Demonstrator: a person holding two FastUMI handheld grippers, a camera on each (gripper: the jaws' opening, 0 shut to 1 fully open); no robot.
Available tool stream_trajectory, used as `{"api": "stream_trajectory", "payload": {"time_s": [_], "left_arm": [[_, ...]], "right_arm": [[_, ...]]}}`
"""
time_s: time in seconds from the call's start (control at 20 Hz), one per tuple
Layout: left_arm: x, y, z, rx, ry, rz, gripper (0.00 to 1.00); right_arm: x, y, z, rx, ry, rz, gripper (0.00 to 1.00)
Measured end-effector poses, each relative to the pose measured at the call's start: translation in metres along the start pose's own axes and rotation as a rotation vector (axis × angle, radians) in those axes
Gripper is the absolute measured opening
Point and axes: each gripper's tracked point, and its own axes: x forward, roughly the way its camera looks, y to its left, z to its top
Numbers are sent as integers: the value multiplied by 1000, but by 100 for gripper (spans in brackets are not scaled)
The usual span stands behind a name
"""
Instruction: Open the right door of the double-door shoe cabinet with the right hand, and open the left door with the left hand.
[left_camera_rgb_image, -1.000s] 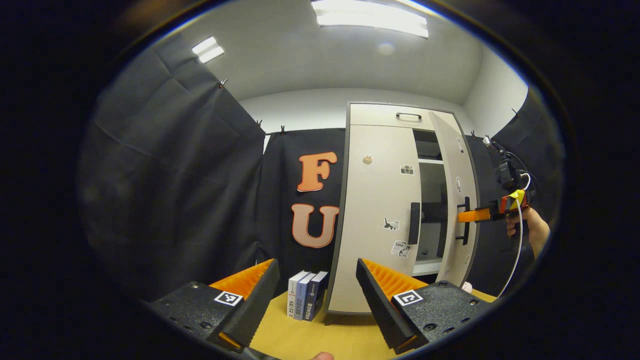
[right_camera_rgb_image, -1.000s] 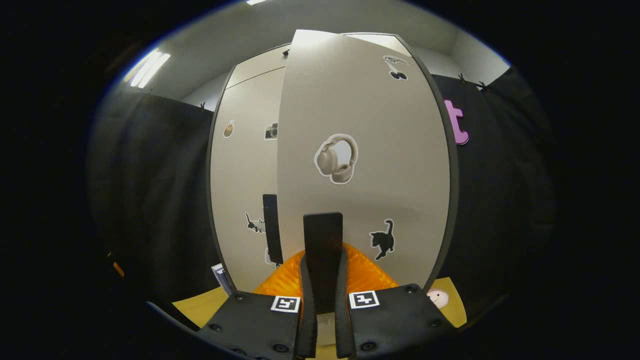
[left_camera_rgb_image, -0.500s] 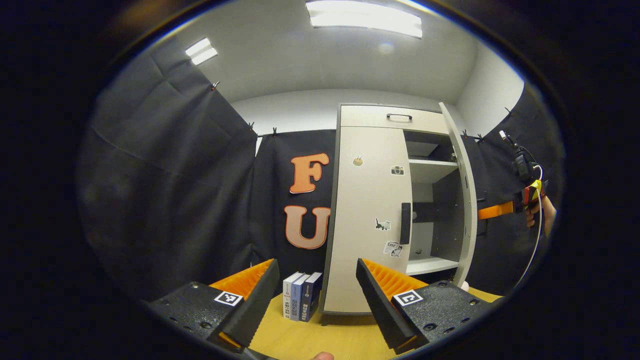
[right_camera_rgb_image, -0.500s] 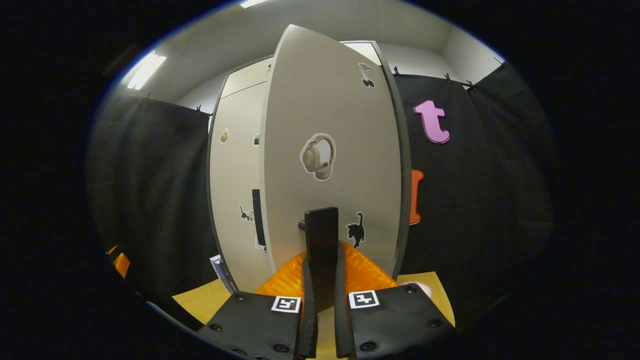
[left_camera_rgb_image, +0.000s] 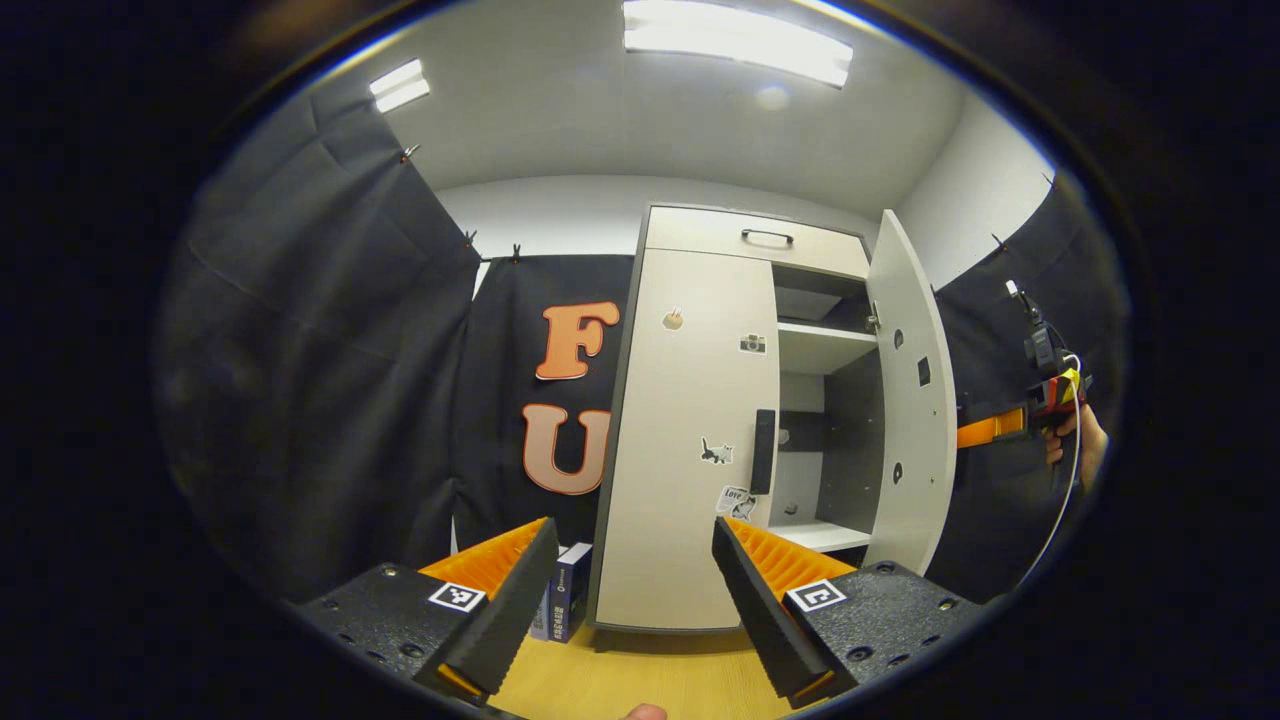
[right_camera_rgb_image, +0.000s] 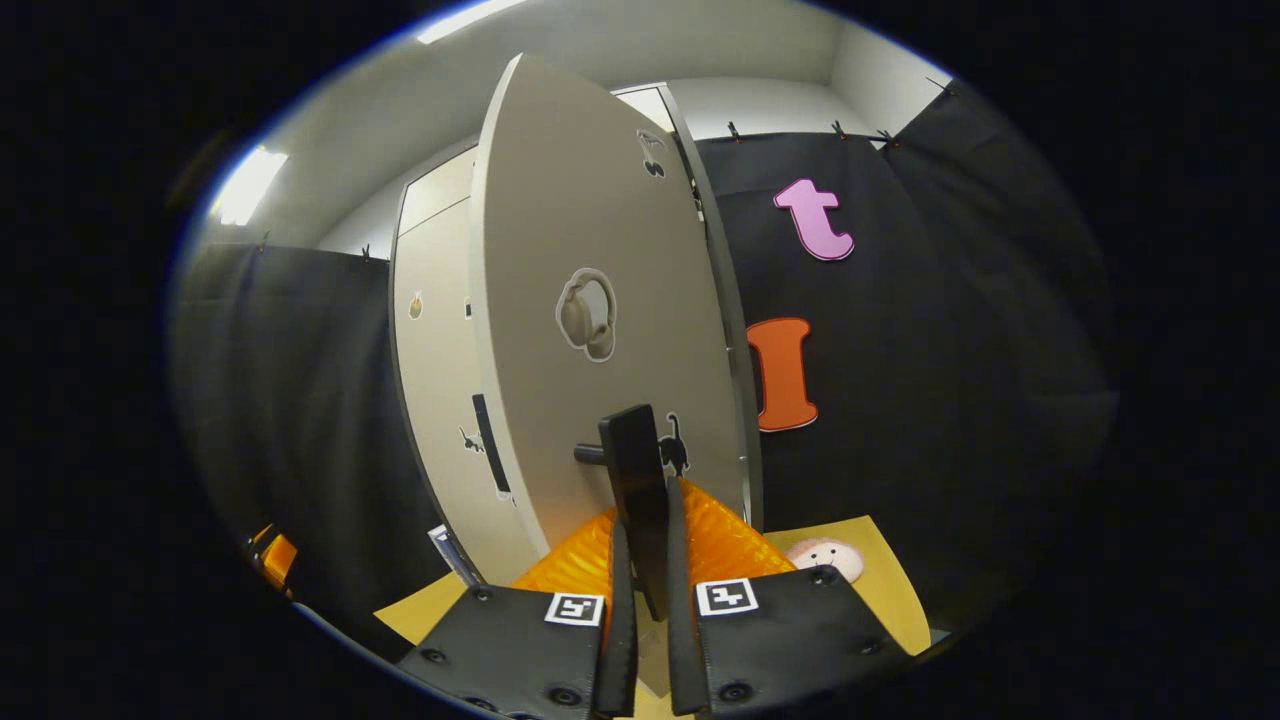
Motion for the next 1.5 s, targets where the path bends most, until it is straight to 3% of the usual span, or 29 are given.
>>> {"api": "stream_trajectory", "payload": {"time_s": [0.55, 0.6, 0.65, 0.7, 0.75, 0.8, 0.9, 1.0, 1.05, 1.5], "left_arm": [[4, 14, -3, 17, -18, 34, 94], [5, 13, -4, 15, -17, 31, 94], [6, 12, -5, 14, -16, 27, 94], [8, 10, -4, 12, -16, 20, 94], [8, 7, -6, 11, -14, 14, 94], [9, 6, -7, 10, -13, 10, 94], [11, 1, -6, 0, -15, -1, 94], [13, -5, -8, -13, -12, -17, 94], [15, -9, -10, -19, -7, -27, 94], [24, -20, -28, -16, 34, -65, 94]], "right_arm": [[-9, -41, 7, -25, -55, -96, 19], [-8, -45, 7, -34, -58, -108, 11], [-9, -49, 9, -38, -64, -122, 19], [-9, -53, 10, -43, -67, -134, 19], [-9, -57, 10, -47, -68, -146, 7], [-10, -61, 12, -52, -72, -161, 16], [-4, -73, 18, -52, -94, -199, 13], [-10, -77, 16, -39, -94, -190, 0], [-10, -76, 17, -32, -96, -184, 9], [-56, -62, 2, -72, -105, -203, 9]]}}
